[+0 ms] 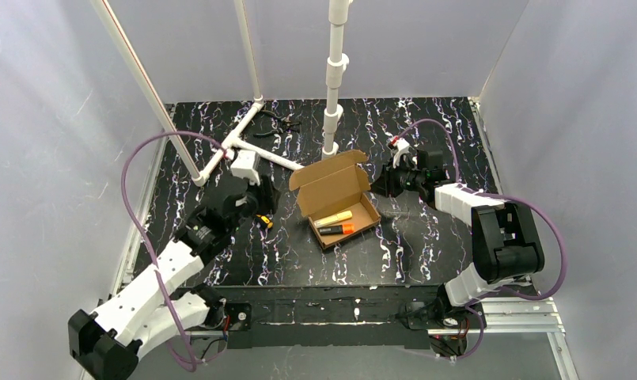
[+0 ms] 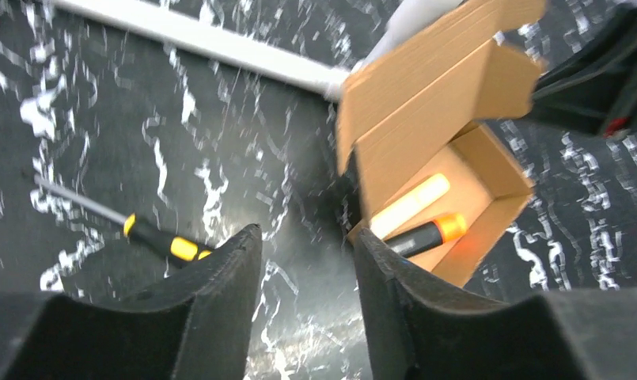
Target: Fold the paper box
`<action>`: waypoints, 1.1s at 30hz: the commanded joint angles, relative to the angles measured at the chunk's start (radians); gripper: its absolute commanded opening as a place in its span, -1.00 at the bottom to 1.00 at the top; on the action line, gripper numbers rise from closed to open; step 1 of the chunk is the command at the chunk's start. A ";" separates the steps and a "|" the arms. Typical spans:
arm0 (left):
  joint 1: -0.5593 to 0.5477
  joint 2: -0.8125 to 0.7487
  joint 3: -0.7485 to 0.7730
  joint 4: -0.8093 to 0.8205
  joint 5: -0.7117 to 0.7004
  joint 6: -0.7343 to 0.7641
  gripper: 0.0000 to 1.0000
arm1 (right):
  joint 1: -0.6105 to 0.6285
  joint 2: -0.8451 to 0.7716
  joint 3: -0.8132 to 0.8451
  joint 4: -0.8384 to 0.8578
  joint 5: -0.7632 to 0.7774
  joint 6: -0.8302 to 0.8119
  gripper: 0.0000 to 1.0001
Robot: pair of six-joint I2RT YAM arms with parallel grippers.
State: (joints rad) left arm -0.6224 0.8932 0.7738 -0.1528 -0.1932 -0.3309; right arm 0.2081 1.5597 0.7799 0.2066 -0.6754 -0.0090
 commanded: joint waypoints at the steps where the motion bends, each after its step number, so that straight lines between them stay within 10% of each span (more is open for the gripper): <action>1: 0.020 0.004 -0.143 0.028 -0.019 -0.181 -0.19 | 0.008 0.017 0.052 0.003 0.005 -0.028 -0.40; 18: 0.085 0.312 -0.177 0.453 0.372 -0.096 -0.09 | 0.008 0.093 0.192 -0.063 -0.084 -0.126 -0.31; 33: 0.140 0.410 -0.215 0.648 0.481 -0.066 0.09 | 0.017 0.183 0.299 -0.275 -0.247 -0.345 0.28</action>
State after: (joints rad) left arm -0.4915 1.3315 0.5900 0.4171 0.2752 -0.3939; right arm 0.2230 1.7420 1.0382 -0.0246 -0.8940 -0.3000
